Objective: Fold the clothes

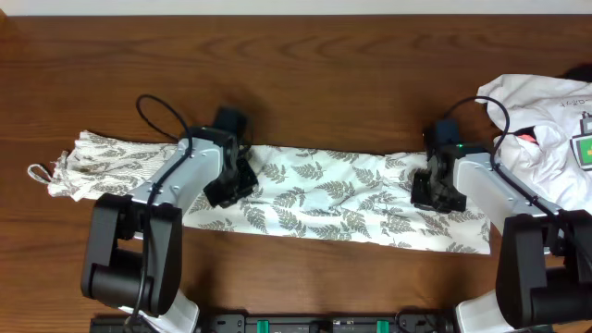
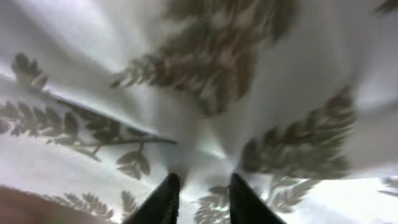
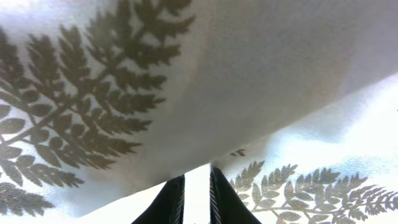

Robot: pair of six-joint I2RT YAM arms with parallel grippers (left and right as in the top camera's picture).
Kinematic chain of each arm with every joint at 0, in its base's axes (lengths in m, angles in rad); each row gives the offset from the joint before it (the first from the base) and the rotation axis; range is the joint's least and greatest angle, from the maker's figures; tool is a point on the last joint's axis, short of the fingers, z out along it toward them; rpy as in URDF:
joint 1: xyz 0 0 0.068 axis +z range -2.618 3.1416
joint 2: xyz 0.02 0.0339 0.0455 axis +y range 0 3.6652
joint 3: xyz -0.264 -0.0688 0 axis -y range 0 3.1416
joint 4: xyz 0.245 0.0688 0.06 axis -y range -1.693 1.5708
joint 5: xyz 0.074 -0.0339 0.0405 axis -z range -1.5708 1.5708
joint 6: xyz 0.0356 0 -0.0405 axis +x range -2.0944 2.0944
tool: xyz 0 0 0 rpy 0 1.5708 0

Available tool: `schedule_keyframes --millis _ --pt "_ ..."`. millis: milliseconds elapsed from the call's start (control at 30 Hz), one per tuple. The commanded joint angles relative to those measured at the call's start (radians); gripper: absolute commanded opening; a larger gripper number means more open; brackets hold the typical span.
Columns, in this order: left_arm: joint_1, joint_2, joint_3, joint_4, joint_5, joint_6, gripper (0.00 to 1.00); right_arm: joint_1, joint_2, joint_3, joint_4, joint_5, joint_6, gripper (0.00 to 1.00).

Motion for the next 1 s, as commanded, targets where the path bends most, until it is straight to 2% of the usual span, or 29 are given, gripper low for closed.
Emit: schedule_keyframes --millis 0,200,300,367,433,533,733,967 --pt "-0.004 -0.006 -0.012 -0.013 -0.023 0.029 0.3 -0.011 0.006 -0.002 -0.002 0.009 -0.012 0.14" --pt "-0.003 -0.061 0.034 -0.042 -0.024 0.146 0.31 -0.011 0.006 -0.002 0.001 0.009 -0.02 0.15" --pt "-0.003 -0.145 0.074 -0.043 -0.059 0.187 0.31 -0.011 0.006 -0.002 0.004 0.009 -0.02 0.15" --pt "-0.003 -0.201 0.085 -0.017 -0.1 0.227 0.28 -0.011 0.006 -0.002 0.005 0.009 -0.02 0.14" --pt "-0.003 -0.254 0.085 0.037 -0.143 0.286 0.21 -0.011 0.006 -0.002 0.004 0.009 -0.02 0.14" --pt "-0.003 -0.274 0.085 0.118 -0.15 0.352 0.19 -0.011 0.006 -0.002 0.004 0.009 -0.019 0.14" --pt "-0.003 -0.17 0.073 0.182 -0.138 0.354 0.18 -0.011 0.006 -0.002 -0.002 0.008 -0.019 0.14" --pt "0.0 0.029 0.073 0.159 -0.135 0.354 0.19 -0.011 0.006 -0.002 -0.014 0.009 -0.02 0.14"
